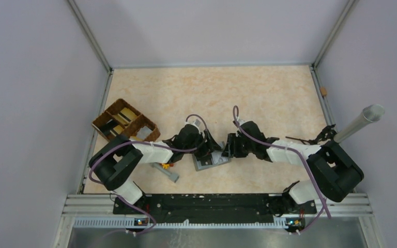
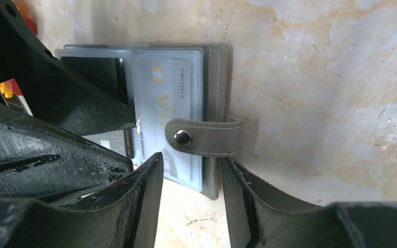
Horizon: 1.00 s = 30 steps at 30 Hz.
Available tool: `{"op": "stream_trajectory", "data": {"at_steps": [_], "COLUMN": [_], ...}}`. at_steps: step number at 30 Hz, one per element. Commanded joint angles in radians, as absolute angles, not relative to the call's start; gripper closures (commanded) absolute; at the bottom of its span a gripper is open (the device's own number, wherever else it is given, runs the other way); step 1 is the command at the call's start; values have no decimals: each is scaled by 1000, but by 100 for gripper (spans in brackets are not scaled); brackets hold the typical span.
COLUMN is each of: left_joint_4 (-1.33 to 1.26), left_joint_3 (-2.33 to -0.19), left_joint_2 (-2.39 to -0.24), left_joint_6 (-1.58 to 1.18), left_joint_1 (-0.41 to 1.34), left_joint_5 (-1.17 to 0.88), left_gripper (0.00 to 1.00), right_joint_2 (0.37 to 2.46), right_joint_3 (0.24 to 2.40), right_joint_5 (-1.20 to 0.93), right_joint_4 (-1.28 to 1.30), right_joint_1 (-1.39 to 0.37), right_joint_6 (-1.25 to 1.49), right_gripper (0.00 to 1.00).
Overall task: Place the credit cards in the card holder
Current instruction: Insert the credit card into the card holder.
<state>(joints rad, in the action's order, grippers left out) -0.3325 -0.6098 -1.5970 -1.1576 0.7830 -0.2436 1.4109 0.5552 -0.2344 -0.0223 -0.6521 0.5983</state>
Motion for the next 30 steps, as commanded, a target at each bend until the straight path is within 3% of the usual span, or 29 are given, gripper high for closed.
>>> {"op": "stream_trajectory", "data": {"at_steps": [1,10,21,30], "left_joint_4": [-353,-446,-479,-263], "left_joint_3": [-631,-608,-617,-702], "left_joint_2": [-1613,-1614,-1634,-1523], "left_joint_6": [-1159,-1187,-1202,-1035], "left_joint_1": [799,801,812,812], "left_joint_5": [-209,-215,-236,-209], "left_gripper": [28,28,27,3], "right_joint_2": [1399,1378,1289,1271], "right_joint_3": [535,512,470,482], "right_joint_5": [-248,-264,-235,-184], "right_joint_4": [-67,-117,-155,-127], "right_joint_1": [-652,-652,-652,-651], "right_joint_6": [618,676,731,721], "right_gripper": [56,67,74,100]}}
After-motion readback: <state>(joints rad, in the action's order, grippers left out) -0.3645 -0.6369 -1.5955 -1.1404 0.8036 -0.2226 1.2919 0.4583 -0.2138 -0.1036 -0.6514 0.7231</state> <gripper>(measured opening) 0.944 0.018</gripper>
